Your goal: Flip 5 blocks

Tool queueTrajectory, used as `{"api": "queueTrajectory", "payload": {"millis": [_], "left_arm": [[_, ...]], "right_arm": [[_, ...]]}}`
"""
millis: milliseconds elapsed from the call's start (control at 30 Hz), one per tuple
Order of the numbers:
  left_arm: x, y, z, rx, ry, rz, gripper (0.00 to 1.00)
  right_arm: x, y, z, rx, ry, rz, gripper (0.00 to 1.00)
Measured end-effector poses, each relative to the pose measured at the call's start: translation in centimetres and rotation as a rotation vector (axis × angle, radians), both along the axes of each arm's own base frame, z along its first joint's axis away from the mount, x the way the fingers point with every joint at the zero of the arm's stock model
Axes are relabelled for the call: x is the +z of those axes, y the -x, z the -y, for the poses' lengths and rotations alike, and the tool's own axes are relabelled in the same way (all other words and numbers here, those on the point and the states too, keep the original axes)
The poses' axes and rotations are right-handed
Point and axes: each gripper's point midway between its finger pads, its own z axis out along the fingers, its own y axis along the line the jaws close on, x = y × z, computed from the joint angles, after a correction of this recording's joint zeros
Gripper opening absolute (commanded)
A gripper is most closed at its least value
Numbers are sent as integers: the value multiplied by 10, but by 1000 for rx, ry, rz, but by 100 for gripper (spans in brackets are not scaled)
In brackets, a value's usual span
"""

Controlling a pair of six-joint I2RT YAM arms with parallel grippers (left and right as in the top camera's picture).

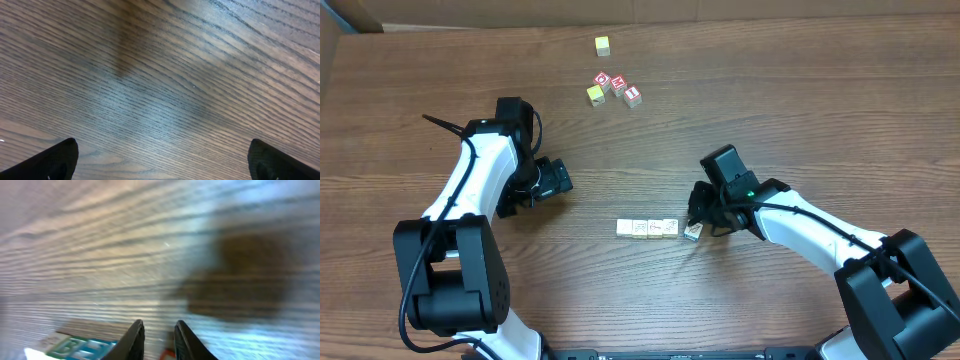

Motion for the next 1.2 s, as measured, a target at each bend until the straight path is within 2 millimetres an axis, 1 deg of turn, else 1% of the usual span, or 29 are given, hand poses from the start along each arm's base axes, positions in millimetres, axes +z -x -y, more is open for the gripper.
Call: {"api": "queueTrajectory", "payload": {"millis": [67,100,200,267,300,333,367,400,533,633,767,900,1067,1200], "left_arm": [[0,0,0,0,0,0,100],[0,0,0,0,0,0,100],[0,0,0,0,0,0,100],[0,0,0,0,0,0,100],[0,0,0,0,0,0,100],[0,0,0,0,0,0,100],[0,0,0,0,0,0,100],[0,0,0,0,0,0,100],[0,0,0,0,0,0,100],[0,0,0,0,0,0,100],[0,0,0,0,0,0,100],[0,0,0,0,0,0,99],[0,0,0,0,0,0,100],[0,0,0,0,0,0,100]], "right_arm": [[3,-4,0,-5,-21,4,22],[3,-6,1,-11,-24,2,19],[6,-11,12,-43,-22,-17,17],[7,-11,23,-69,-9,-46,16],[7,-9,28,-81,0,-67,7],[6,-4,35,-88,16,-93,4],[4,2,39,-92,29,-122,4],[1,15,45,-101,50,-177,4],[-4,40,51,-118,88,-281,4],[-8,45,47,-132,85,-292,4],[-13,46,39,-127,69,-272,4],[-11,42,26,-107,45,-232,4],[-10,46,7,-52,40,-195,4],[-11,48,4,-33,70,-172,4]]}}
